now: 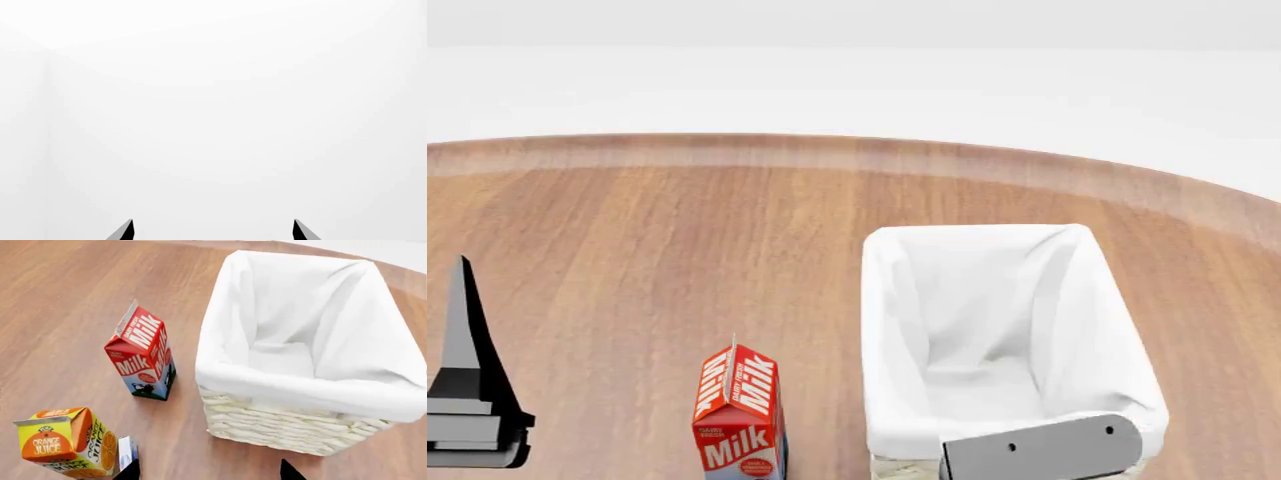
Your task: Pick up the alphabet soup and the tomato sauce, and put them in the basket.
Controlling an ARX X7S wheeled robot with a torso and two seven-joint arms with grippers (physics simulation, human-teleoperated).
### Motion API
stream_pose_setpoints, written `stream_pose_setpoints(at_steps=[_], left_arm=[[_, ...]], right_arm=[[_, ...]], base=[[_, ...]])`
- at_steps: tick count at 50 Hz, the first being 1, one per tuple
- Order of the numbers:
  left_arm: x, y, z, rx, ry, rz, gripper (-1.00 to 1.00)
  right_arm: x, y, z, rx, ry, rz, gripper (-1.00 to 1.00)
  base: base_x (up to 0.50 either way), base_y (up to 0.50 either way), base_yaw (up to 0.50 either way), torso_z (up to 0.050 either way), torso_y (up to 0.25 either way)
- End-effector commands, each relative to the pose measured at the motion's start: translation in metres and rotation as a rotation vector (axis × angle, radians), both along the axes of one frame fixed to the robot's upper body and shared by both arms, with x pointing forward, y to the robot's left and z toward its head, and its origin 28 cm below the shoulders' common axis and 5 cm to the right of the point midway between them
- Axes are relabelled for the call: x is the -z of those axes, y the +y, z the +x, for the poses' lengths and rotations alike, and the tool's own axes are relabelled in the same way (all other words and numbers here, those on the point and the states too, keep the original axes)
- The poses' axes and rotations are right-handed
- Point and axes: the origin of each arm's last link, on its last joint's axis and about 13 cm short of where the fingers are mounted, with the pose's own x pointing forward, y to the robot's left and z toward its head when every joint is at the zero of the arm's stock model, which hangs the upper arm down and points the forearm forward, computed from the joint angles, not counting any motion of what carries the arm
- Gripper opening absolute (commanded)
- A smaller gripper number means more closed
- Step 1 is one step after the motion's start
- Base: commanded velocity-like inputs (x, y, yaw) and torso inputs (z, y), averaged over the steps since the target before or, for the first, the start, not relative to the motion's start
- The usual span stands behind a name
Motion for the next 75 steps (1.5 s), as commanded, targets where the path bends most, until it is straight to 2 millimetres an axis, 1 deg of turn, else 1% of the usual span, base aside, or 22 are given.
stream_pose_setpoints(at_steps=[1,4,8,22,43,47,55,75], left_arm=[[-0.001,0.000,-0.001,-0.004,0.000,0.002,1.00],[0.000,-0.001,-0.001,-0.002,0.002,0.003,1.00],[0.000,-0.001,-0.001,0.000,0.002,0.005,1.00],[0.001,0.000,-0.002,-0.004,0.002,0.005,1.00],[0.001,0.000,-0.001,-0.005,0.003,0.008,1.00],[0.001,0.000,-0.001,-0.005,0.002,0.009,1.00],[0.002,-0.001,-0.001,-0.005,0.006,0.010,1.00],[0.002,-0.001,-0.001,-0.006,0.007,0.012,1.00]], right_arm=[[0.016,-0.001,-0.027,-0.026,0.130,-0.036,1.00],[0.025,-0.001,-0.034,-0.029,0.160,-0.038,1.00],[0.032,-0.001,-0.040,-0.036,0.187,-0.048,1.00],[0.049,0.001,-0.055,-0.068,0.264,-0.060,1.00],[0.069,0.001,-0.067,-0.098,0.364,-0.063,1.00],[0.077,0.001,-0.071,-0.105,0.395,-0.084,1.00],[0.079,0.001,-0.072,-0.118,0.391,-0.096,1.00],[0.089,-0.009,-0.072,-0.058,0.411,-0.092,1.00]], base=[[0.00,0.00,0.00,0.000,0.000],[0.00,0.00,0.00,0.000,0.000],[0.00,0.00,0.00,0.000,0.000],[0.00,0.00,0.00,0.000,0.000],[0.00,0.00,0.00,0.000,0.000],[0.00,0.00,0.00,0.000,0.000],[0.00,0.00,0.00,0.000,0.000],[0.00,0.00,0.00,0.000,0.000]])
